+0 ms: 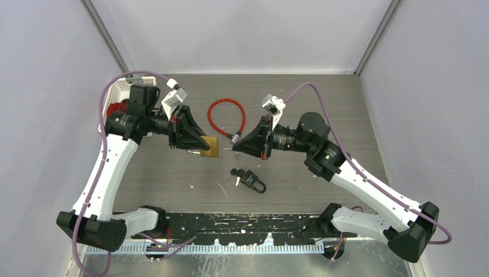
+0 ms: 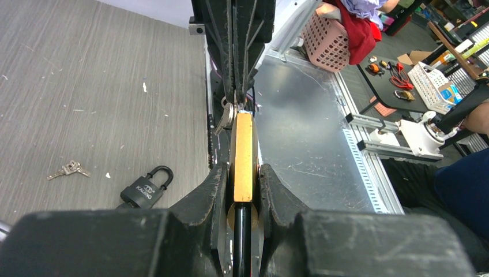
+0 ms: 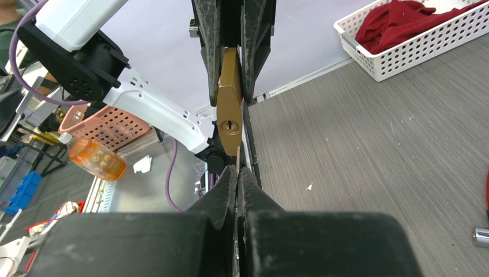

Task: Unlock with the key
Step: Unlock the lock.

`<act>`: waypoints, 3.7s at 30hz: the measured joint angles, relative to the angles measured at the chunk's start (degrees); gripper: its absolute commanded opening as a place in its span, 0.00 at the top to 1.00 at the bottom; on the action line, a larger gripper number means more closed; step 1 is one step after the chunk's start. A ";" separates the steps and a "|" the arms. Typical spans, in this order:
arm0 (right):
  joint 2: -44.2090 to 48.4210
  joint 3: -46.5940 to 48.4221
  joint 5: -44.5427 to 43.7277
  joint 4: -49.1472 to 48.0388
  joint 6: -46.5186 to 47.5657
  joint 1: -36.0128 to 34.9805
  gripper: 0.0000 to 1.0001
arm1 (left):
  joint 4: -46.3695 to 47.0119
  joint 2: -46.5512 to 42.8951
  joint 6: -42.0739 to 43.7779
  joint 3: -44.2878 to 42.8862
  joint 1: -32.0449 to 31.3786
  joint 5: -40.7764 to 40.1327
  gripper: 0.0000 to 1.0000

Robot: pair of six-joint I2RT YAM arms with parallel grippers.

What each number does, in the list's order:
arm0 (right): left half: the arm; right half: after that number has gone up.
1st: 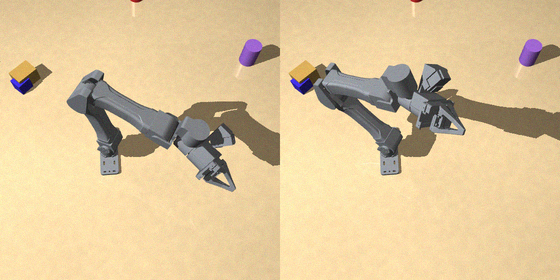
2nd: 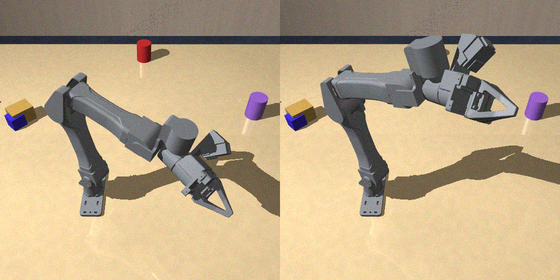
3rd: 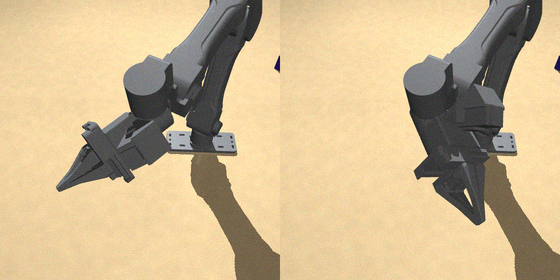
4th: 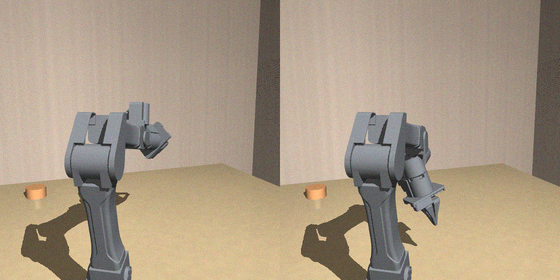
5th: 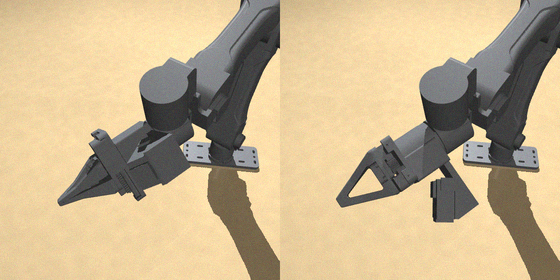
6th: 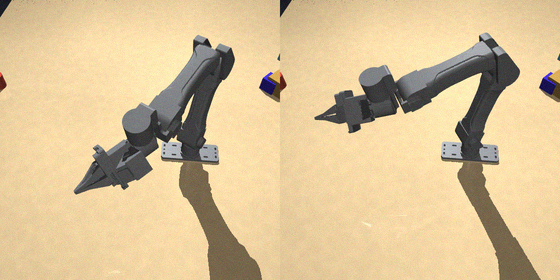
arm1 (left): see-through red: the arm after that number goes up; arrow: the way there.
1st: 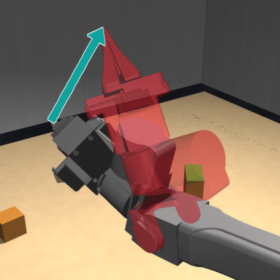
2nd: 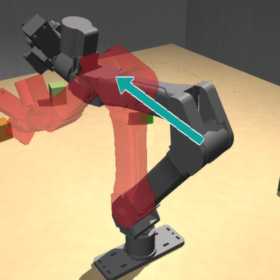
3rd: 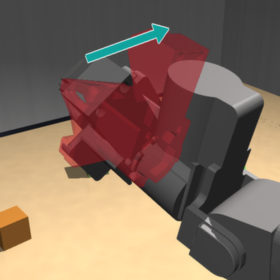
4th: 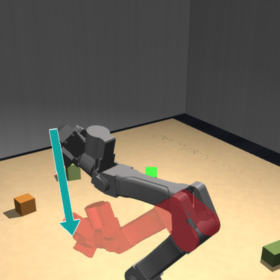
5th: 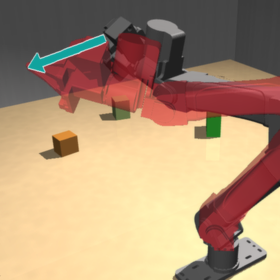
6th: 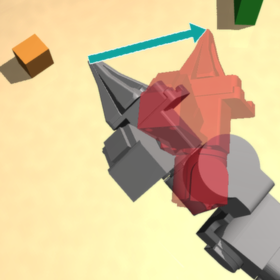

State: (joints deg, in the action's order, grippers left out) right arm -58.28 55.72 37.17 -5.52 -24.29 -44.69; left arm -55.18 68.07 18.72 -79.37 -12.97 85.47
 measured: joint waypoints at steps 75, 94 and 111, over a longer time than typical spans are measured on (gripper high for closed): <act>-2.16 -0.57 0.76 -8.76 -2.67 -1.75 0.99 | -0.02 -0.81 -0.02 0.11 0.68 0.00 1.00; -2.45 -0.98 -1.36 -7.28 0.20 -2.36 0.99 | -0.44 -0.81 -0.04 0.11 0.74 -0.20 1.00; -1.31 -0.98 -1.99 -6.58 0.17 -2.36 0.99 | -0.44 -0.83 -0.04 0.00 0.72 -0.20 1.00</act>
State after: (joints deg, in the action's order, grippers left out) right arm -59.59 54.74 35.18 -12.10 -24.12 -47.05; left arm -55.61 67.24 18.68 -79.37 -12.25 85.27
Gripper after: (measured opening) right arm 0.037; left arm 0.185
